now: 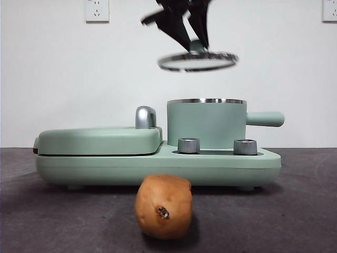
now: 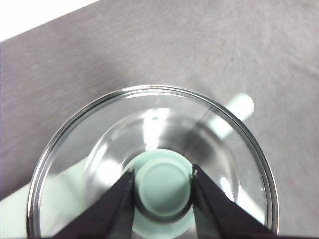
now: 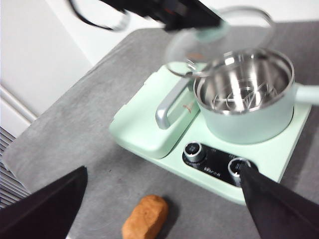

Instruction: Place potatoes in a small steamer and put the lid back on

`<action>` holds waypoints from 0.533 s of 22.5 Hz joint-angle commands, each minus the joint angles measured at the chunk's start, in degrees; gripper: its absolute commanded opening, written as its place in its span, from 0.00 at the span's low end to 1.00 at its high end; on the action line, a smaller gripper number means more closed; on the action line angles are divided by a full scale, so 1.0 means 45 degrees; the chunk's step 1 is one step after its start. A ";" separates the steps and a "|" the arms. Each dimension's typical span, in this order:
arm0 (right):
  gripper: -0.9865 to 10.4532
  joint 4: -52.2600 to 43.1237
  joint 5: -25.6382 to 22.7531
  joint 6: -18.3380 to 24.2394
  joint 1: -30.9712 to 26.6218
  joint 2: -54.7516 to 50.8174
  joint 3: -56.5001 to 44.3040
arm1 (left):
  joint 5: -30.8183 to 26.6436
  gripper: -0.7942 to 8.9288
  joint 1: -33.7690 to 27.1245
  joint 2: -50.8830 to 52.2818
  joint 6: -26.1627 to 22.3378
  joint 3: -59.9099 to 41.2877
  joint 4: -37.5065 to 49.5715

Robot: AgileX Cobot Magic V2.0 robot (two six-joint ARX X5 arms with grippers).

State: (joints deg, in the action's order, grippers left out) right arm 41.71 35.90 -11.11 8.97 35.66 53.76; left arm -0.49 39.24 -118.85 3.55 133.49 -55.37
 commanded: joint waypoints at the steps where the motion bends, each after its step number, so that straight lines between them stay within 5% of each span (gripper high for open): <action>1: 0.50 0.0010 0.0019 -0.0797 0.0112 0.0083 0.0219 | -0.0010 0.09 0.0053 0.1132 -0.0840 0.0578 -0.0962; 5: 0.48 0.0010 -0.0568 -0.1744 0.1151 0.0641 0.0219 | -0.0010 0.09 -0.0058 0.2356 -0.1268 0.0578 -0.2720; 12: 0.48 -0.0029 -0.3011 -0.3220 0.4891 0.2589 0.0223 | -0.0015 0.09 -0.0767 0.3614 -0.1409 0.0573 -0.3555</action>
State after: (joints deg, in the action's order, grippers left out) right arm 41.93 23.57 -22.92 28.49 46.11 53.76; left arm -0.49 35.92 -103.74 -2.02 133.88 -72.55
